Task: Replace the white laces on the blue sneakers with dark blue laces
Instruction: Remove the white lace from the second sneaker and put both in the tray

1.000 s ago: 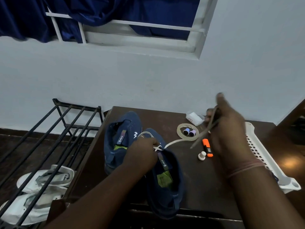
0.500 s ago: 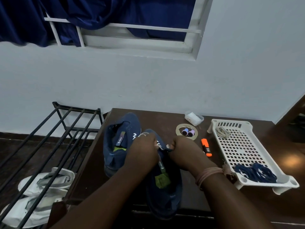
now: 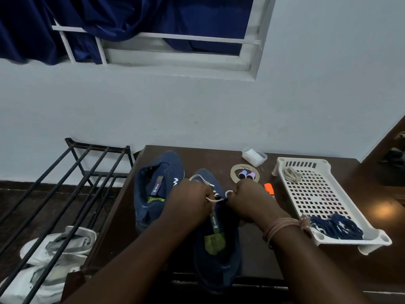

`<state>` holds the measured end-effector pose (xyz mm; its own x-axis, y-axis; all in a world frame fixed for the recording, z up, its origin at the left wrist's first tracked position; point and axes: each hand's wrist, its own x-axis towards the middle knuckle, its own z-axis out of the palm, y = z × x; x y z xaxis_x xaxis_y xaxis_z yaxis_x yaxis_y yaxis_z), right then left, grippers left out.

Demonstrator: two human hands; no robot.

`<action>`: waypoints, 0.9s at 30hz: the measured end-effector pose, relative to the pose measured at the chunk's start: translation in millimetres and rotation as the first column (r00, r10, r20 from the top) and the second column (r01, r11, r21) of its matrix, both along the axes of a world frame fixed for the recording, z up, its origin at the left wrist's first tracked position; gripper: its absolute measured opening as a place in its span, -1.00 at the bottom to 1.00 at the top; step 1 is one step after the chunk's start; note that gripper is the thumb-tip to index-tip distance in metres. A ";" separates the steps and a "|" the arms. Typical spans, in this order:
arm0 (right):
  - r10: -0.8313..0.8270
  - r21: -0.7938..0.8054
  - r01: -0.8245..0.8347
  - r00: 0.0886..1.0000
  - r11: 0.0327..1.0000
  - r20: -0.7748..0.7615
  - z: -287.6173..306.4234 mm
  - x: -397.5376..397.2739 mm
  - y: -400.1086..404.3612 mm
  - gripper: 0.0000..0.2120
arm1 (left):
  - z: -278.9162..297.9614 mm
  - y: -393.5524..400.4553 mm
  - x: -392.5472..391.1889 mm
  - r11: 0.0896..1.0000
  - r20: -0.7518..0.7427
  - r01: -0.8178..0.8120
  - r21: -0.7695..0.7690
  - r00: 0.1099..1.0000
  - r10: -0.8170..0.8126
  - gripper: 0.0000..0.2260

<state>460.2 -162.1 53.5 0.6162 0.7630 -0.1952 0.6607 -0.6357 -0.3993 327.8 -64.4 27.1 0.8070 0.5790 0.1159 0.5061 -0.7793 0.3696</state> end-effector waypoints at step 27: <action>0.077 -0.146 -0.068 0.995 0.987 0.058 -3.3 -4.1 7.0 -0.82 | -22.7 -21.6 5.5 0.950 0.366 -0.206 0.234 0.924 0.110 -0.67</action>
